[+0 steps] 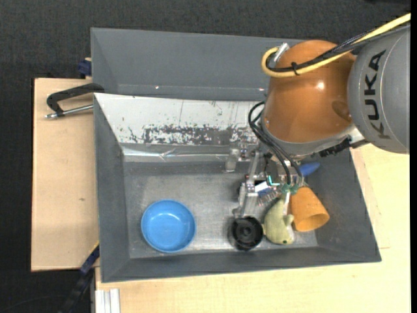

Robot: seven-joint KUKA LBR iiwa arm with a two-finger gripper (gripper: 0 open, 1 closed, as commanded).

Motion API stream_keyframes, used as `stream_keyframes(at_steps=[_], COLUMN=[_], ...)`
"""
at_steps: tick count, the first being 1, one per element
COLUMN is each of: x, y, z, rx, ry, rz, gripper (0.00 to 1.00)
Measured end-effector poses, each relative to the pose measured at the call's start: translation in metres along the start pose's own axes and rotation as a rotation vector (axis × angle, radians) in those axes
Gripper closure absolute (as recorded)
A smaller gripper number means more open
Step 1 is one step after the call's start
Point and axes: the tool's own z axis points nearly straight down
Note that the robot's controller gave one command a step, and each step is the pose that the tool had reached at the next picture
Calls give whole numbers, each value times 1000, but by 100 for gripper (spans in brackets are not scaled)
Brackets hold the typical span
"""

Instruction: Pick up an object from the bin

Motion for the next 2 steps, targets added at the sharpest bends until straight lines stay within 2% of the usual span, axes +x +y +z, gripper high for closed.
stream_keyframes(at_steps=[1,2], x=[-10,-3], y=[86,126], z=[122,173], rx=[-1,-1], ry=[0,-2], rz=[-170,-258], gripper=[0,0])
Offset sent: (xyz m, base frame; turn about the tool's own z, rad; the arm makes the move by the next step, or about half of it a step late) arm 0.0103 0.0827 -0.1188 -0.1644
